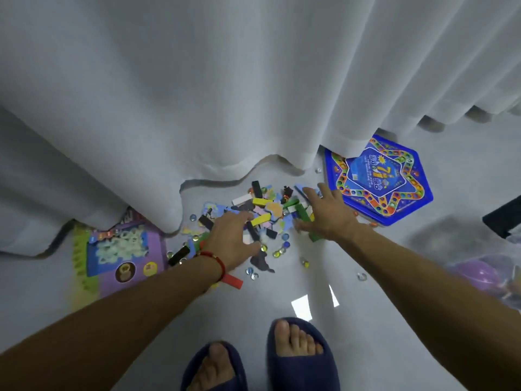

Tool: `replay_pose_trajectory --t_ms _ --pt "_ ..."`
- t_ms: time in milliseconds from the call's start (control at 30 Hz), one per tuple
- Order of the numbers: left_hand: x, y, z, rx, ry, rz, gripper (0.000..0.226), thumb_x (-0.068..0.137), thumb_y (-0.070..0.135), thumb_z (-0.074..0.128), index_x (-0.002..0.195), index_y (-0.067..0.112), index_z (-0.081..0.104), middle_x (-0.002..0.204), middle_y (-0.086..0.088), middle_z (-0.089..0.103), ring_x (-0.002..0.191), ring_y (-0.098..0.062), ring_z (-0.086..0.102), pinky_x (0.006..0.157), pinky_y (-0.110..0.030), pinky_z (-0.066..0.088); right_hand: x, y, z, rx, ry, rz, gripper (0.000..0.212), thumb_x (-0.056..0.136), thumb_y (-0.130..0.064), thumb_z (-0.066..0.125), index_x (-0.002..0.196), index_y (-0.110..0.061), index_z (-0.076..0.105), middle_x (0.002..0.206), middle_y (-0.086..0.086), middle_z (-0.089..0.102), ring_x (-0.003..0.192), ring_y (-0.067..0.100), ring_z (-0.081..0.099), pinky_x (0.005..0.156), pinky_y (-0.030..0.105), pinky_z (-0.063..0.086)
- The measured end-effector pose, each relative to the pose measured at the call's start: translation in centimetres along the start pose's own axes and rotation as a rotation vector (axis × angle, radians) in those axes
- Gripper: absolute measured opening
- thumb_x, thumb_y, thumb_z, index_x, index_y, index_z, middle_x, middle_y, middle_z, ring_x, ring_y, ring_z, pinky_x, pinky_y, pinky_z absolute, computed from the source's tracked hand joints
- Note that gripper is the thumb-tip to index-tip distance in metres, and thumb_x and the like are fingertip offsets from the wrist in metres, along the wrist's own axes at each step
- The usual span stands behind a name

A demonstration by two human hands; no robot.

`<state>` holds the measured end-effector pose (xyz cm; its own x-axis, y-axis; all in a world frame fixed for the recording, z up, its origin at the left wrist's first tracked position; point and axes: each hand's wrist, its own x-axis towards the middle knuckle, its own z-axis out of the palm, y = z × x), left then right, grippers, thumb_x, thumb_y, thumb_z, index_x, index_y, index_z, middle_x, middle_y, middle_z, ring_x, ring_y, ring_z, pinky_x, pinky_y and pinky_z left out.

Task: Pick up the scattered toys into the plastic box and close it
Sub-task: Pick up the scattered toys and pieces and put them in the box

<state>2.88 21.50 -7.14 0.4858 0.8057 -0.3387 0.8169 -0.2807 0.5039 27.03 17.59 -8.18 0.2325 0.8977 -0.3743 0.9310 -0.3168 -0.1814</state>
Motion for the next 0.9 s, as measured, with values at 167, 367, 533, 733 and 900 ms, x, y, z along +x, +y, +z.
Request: replay_pose_trajectory --t_ms 167,367,533,733,900 --pt "5.1 1.4 3.5 0.233 -0.037 0.108 0.103 0.066 0.050 0.080 0.149 0.033 0.021 0.147 -0.009 0.023 0.134 -0.031 0.024 0.099 -0.048 0.045 3.2 0.0 1.4 -0.068 -0.040 -0.030 0.104 0.071 -0.063 0.077 0.152 -0.032 0.020 0.155 0.011 0.029 0.141 0.039 0.025 0.106 0.056 0.041" --pt "7.7 1.7 4.3 0.362 -0.099 0.144 0.096 0.072 0.035 0.081 0.148 0.026 0.024 0.138 -0.012 0.028 0.123 -0.034 0.036 0.097 -0.045 0.047 3.4 0.3 3.4 0.027 0.050 -0.065 0.084 0.076 -0.050 0.076 0.146 -0.028 0.036 0.143 0.007 0.038 0.131 0.035 0.030 0.100 0.048 0.049" --pt "7.5 1.5 4.5 0.375 -0.037 0.191 0.059 0.082 0.030 0.068 0.134 0.025 0.041 0.128 -0.007 0.040 0.119 -0.034 0.038 0.086 -0.047 0.051 2.8 -0.1 5.3 0.049 0.137 -0.078 0.063 0.084 -0.041 0.072 0.137 -0.021 0.045 0.133 0.009 0.045 0.121 0.033 0.040 0.096 0.039 0.048" --pt "7.1 1.0 4.6 0.350 0.006 0.237 0.048 0.088 0.025 0.061 0.134 0.025 0.048 0.124 -0.007 0.048 0.119 -0.034 0.039 0.092 -0.044 0.046 2.4 -0.2 6.0 0.117 0.181 -0.046 0.042 0.097 -0.029 0.059 0.135 -0.019 0.046 0.133 0.011 0.045 0.122 0.032 0.038 0.098 0.036 0.045" --pt "7.4 1.3 3.9 0.248 0.062 0.221 0.024 0.079 0.016 0.067 0.102 0.019 0.060 0.102 -0.006 0.056 0.100 -0.031 0.051 0.081 -0.037 0.047 2.3 0.1 5.9 0.176 0.213 -0.055 0.038 0.096 -0.029 0.060 0.131 -0.019 0.048 0.130 0.011 0.045 0.120 0.029 0.039 0.098 0.037 0.045"
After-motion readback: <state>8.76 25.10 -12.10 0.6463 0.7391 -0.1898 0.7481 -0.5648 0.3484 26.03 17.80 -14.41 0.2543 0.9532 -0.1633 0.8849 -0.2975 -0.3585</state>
